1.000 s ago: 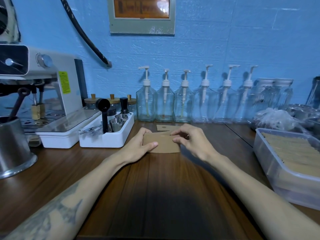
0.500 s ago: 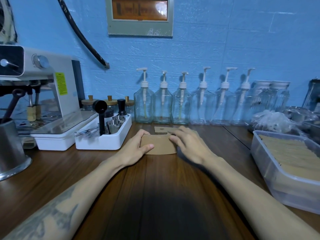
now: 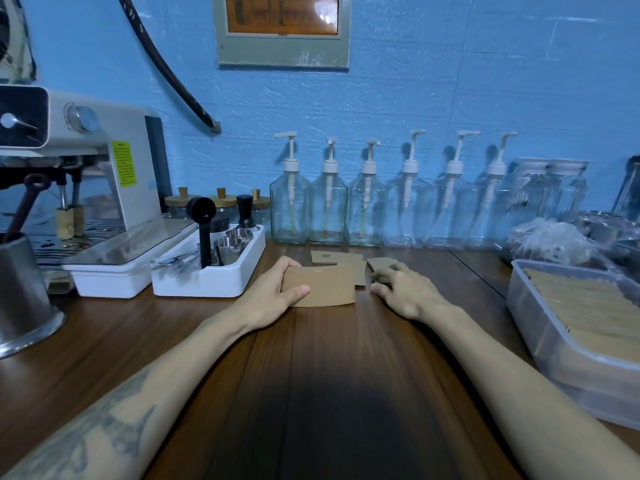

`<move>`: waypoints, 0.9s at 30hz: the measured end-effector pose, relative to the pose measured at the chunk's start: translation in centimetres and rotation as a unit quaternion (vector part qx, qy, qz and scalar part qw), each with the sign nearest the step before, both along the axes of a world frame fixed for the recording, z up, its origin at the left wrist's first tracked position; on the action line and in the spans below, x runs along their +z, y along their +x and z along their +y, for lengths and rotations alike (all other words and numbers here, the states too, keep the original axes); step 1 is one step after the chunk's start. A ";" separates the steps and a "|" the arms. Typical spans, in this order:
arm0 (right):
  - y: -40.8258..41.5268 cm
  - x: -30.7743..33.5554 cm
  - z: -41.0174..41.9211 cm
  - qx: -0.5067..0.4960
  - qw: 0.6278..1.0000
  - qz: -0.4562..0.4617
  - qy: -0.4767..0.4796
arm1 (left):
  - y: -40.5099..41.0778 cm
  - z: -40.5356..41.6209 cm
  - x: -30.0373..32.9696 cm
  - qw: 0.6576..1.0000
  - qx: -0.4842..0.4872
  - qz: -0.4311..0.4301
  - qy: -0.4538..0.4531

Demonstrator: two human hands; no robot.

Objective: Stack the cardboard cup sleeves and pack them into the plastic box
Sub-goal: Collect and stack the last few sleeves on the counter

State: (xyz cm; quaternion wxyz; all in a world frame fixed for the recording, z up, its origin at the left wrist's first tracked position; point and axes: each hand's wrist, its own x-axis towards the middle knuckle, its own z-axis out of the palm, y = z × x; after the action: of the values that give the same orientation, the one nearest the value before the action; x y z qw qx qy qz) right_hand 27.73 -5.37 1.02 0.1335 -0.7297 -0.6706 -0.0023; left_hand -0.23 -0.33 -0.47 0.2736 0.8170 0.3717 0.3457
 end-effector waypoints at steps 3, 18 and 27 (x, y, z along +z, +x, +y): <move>0.0 0.2 -0.3 -0.007 0.999 0.014 0.039 | 0.0 -0.1 0.0 1.000 -0.001 0.001 -0.001; 0.5 1.3 -0.7 -0.113 0.976 0.185 0.026 | -0.1 -0.6 0.4 1.000 0.005 0.012 0.004; 0.4 1.3 -0.8 -0.112 0.963 0.243 0.027 | -0.1 -0.6 0.4 1.000 0.009 0.014 0.001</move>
State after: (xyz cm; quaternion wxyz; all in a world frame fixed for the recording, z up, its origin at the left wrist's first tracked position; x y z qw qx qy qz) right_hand 28.18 -6.13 2.37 0.3109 -0.7750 -0.5314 0.1422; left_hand -0.28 -0.94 -0.11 0.2641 0.8187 0.3828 0.3368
